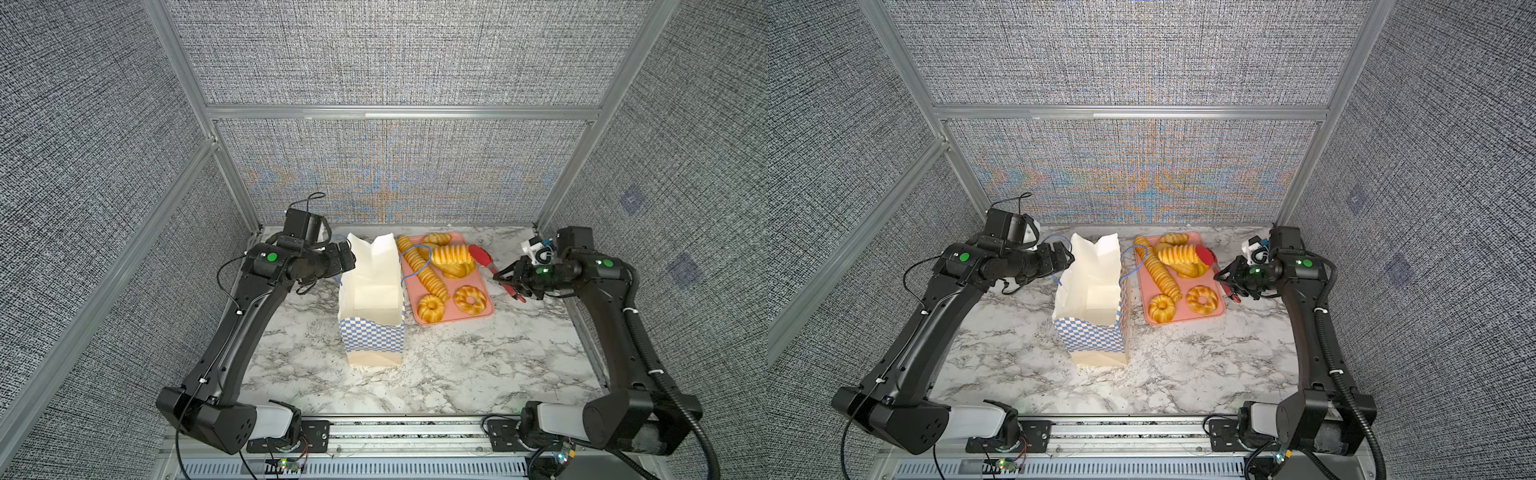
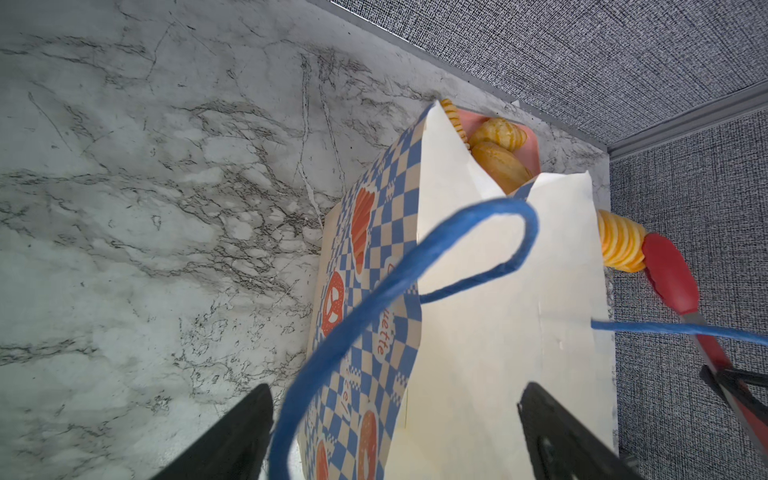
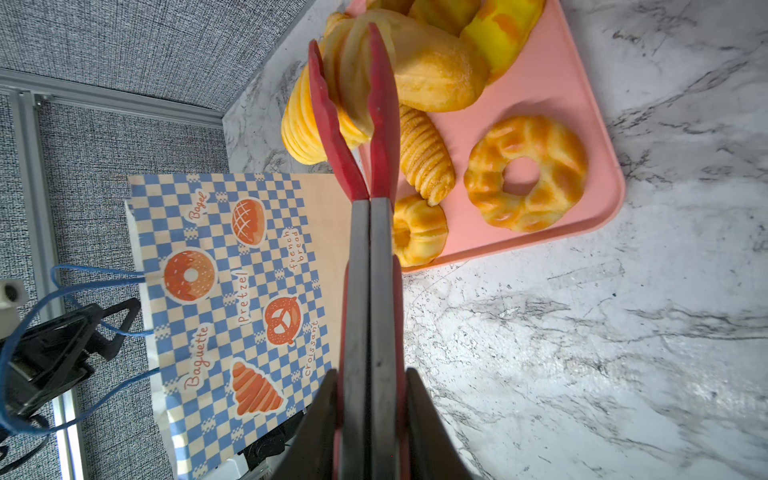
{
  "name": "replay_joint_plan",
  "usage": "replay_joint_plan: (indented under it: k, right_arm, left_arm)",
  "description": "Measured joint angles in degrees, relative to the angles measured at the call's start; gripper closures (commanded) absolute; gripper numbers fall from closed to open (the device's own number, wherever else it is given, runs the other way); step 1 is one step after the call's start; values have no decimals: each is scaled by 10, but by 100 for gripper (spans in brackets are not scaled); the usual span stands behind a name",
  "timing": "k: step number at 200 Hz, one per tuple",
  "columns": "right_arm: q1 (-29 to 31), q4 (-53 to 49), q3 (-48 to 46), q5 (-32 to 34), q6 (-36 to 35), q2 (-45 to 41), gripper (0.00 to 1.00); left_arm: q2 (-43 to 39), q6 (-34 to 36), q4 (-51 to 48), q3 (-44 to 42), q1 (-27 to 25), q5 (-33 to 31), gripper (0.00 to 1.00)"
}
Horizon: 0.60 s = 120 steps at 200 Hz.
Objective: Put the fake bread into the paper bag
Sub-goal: 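Lift the spiral roll in the tongs over the paper bag with the right gripper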
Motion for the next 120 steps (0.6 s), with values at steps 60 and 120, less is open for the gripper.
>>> replay_joint_plan:
  k: [60,120]
  right_arm:
    - [0,-9,87,-17,24,2,84]
    - [12,-9,179,-43,54,6,84]
  left_arm:
    - [-5,0,1,-17,0,12,29]
    - [-9,0,5,-25,0,14,61]
